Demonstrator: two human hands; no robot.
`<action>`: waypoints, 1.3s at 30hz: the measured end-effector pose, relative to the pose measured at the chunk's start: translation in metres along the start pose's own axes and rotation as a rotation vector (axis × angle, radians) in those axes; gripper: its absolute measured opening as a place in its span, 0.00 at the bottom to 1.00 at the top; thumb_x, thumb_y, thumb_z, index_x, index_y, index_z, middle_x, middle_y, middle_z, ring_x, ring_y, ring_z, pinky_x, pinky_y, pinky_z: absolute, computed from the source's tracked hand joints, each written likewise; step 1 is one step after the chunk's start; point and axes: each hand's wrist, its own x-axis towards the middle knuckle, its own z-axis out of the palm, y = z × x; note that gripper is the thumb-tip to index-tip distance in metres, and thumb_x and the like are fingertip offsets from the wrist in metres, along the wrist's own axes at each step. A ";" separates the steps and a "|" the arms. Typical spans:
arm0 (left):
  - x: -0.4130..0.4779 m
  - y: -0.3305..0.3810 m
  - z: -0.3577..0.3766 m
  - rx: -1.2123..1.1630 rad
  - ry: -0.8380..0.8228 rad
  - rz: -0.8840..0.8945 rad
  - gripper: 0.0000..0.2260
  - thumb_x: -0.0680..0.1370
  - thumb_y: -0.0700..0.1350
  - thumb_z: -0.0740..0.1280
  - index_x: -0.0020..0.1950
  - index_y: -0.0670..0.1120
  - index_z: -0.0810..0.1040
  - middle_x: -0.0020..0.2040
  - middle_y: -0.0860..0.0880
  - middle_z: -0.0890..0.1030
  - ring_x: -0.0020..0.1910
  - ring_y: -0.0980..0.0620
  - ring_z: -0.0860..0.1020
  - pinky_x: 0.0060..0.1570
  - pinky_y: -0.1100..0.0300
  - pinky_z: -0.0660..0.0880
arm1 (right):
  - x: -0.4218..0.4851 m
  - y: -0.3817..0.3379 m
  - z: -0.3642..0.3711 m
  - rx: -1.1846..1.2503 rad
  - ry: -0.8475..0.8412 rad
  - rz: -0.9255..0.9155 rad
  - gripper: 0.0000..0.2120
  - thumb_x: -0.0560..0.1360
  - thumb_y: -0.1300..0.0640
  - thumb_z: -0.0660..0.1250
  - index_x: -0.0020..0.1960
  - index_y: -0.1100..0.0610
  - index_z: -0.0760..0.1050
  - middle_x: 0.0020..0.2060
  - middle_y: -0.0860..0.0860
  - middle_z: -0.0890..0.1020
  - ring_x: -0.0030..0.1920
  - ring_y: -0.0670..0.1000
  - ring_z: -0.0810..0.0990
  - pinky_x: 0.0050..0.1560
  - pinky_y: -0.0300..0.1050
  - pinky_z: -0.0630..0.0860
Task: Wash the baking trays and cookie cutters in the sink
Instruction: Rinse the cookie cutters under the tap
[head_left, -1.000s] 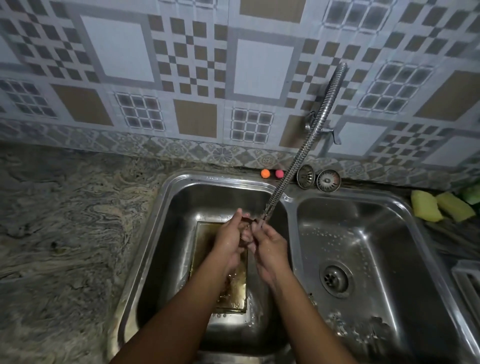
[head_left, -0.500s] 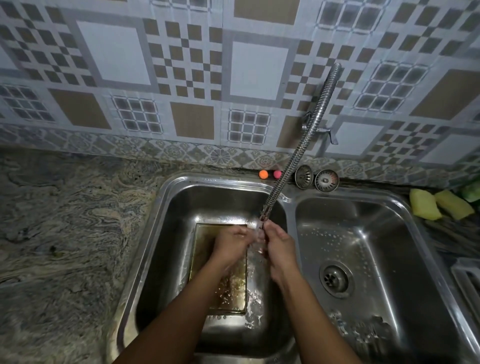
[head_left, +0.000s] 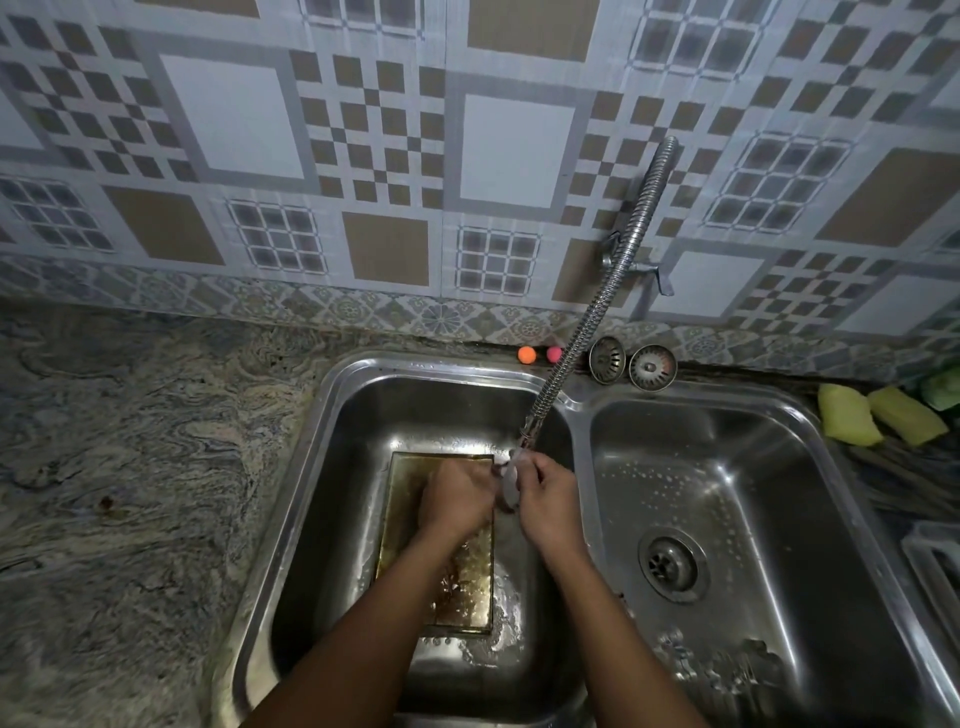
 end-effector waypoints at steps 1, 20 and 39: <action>0.000 -0.001 0.001 -0.006 0.009 -0.002 0.10 0.72 0.53 0.74 0.38 0.49 0.80 0.33 0.52 0.83 0.35 0.50 0.82 0.41 0.56 0.80 | 0.002 0.004 0.000 -0.072 -0.012 -0.040 0.11 0.82 0.58 0.61 0.46 0.55 0.80 0.37 0.50 0.83 0.39 0.48 0.80 0.43 0.44 0.76; -0.023 0.000 -0.010 -0.449 -0.157 -0.036 0.03 0.78 0.43 0.70 0.49 0.45 0.83 0.35 0.45 0.80 0.28 0.53 0.75 0.26 0.62 0.69 | 0.018 -0.002 0.007 -0.248 0.015 0.113 0.14 0.79 0.53 0.60 0.39 0.56 0.79 0.32 0.54 0.82 0.33 0.55 0.80 0.34 0.50 0.75; -0.010 0.014 -0.014 -0.030 0.226 0.159 0.07 0.78 0.43 0.70 0.40 0.49 0.77 0.32 0.55 0.78 0.31 0.54 0.77 0.28 0.64 0.67 | -0.005 -0.017 0.010 0.185 -0.069 0.037 0.06 0.81 0.55 0.63 0.48 0.55 0.77 0.33 0.51 0.79 0.33 0.44 0.76 0.35 0.42 0.73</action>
